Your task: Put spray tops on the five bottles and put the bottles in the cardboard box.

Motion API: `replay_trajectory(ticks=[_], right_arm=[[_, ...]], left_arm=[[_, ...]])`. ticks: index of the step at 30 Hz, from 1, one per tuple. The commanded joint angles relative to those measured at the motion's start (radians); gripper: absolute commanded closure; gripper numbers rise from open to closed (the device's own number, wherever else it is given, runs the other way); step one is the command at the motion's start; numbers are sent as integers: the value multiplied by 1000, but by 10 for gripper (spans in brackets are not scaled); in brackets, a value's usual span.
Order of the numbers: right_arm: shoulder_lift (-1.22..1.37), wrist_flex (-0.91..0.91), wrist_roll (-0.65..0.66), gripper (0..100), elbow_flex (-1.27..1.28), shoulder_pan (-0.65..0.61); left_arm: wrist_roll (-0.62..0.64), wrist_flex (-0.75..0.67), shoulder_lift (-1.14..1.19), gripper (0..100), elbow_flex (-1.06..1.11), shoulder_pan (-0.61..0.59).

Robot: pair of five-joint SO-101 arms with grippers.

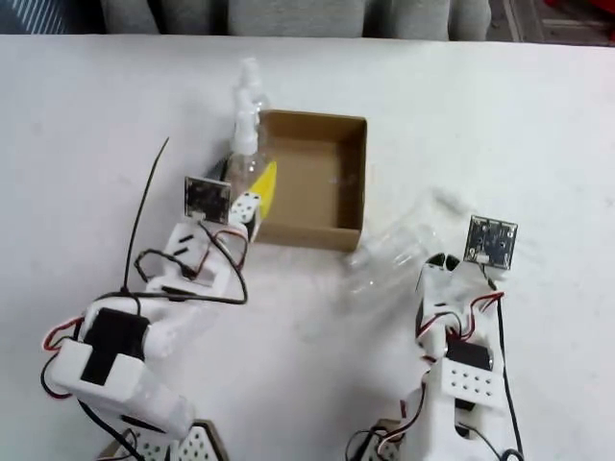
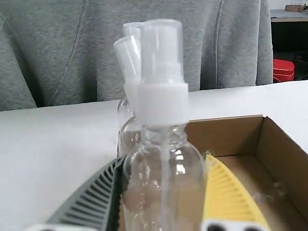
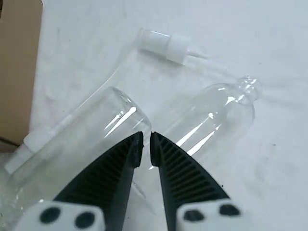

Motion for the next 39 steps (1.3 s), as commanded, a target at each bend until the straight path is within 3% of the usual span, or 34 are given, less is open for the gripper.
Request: replay_trajectory(ticks=[1, 6, 15, 39], right_arm=[[4, -4, 12, 983, 6, -5], [4, -4, 12, 983, 6, -4], [4, -7, 12, 983, 6, 8], [4, -7, 12, 983, 6, 8]], left_arm=[[-8, -28, -4, 972, 0, -13], [-9, -26, -4, 965, 0, -13], [-9, -25, -4, 795, 26, -21], [-8, -25, -4, 788, 28, -31]])
